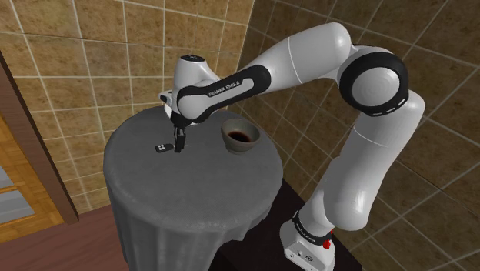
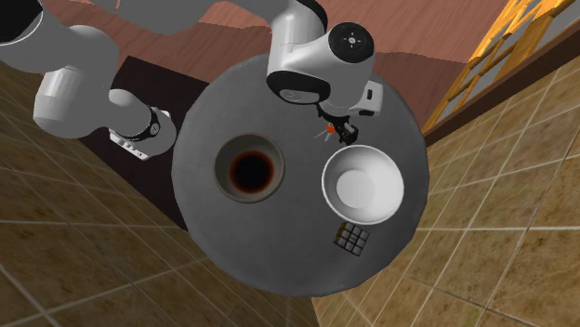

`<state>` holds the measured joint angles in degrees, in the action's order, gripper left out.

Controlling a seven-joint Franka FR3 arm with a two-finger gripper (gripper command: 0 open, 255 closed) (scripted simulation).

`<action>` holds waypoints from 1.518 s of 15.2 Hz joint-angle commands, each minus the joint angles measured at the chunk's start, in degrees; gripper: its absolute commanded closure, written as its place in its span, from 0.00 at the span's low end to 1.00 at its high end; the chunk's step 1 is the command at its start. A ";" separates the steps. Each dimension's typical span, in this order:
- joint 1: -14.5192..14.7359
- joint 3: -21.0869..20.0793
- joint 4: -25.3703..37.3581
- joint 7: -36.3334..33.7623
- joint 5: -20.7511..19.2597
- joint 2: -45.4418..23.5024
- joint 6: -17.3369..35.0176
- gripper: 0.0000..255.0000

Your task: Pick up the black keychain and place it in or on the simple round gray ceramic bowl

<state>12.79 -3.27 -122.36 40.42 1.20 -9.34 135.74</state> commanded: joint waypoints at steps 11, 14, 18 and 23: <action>0.01 0.00 -0.07 -0.07 -0.02 -0.04 0.12 1.00; 0.03 -0.01 -0.10 -0.09 -0.02 0.00 0.11 1.00; -0.02 -0.01 0.73 -0.05 0.04 1.26 -1.98 1.00; -0.05 -0.02 2.31 -0.05 0.12 3.26 -5.57 1.00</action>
<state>12.77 -3.30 -120.26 40.31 1.29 -6.53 130.87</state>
